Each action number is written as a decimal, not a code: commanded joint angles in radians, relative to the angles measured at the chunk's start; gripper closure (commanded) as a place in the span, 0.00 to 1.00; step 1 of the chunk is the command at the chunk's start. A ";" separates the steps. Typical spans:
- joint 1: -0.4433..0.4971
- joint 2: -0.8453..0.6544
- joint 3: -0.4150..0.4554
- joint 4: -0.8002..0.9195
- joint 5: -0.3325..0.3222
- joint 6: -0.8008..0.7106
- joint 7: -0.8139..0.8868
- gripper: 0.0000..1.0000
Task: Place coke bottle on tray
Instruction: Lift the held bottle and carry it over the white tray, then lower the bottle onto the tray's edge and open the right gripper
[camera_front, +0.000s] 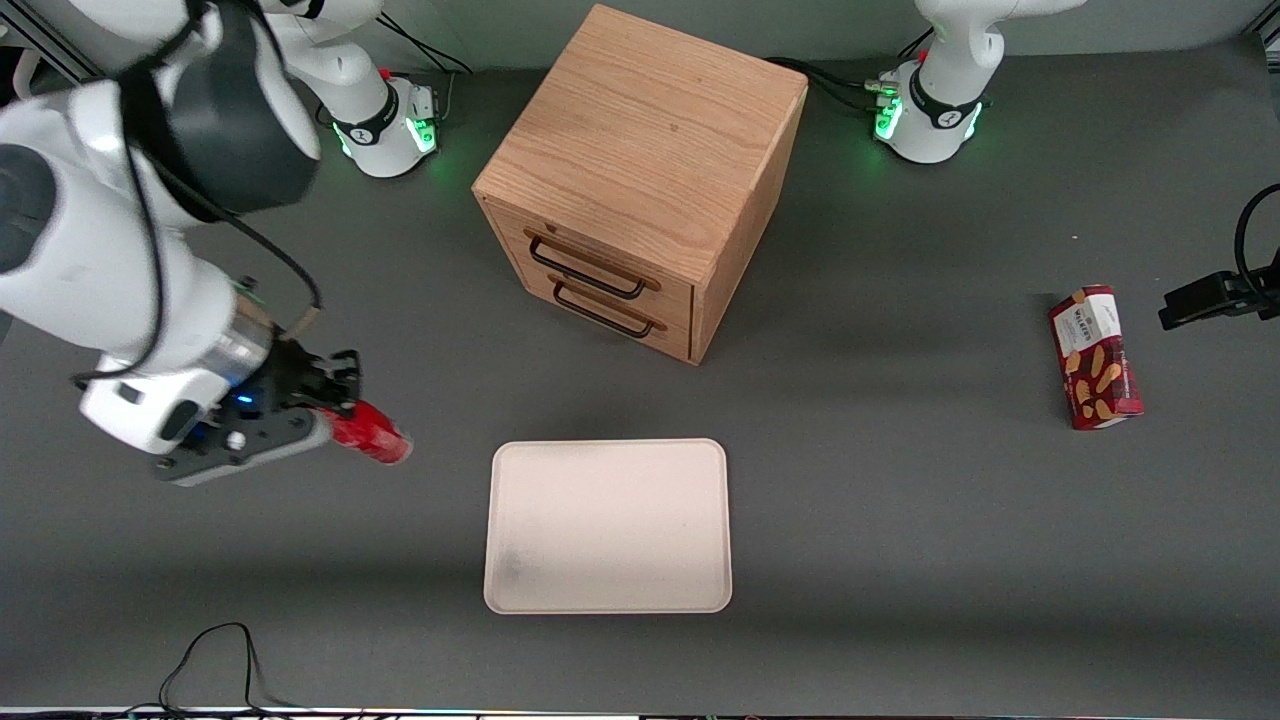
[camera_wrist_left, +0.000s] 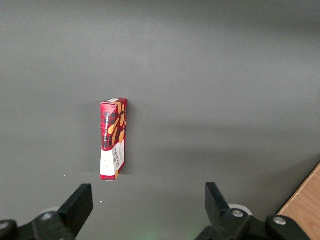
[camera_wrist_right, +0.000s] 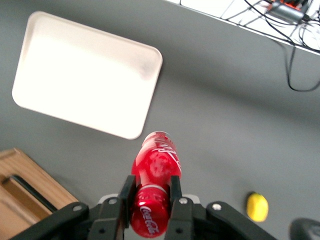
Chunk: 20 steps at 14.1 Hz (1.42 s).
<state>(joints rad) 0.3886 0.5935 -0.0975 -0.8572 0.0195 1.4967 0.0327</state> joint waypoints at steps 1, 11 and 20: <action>0.026 0.161 -0.010 0.237 -0.001 -0.019 0.085 1.00; 0.084 0.230 0.041 0.257 0.000 0.083 0.271 1.00; 0.075 0.293 0.030 0.164 -0.006 0.250 0.237 1.00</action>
<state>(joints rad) 0.4615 0.8607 -0.0625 -0.6862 0.0200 1.7102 0.2749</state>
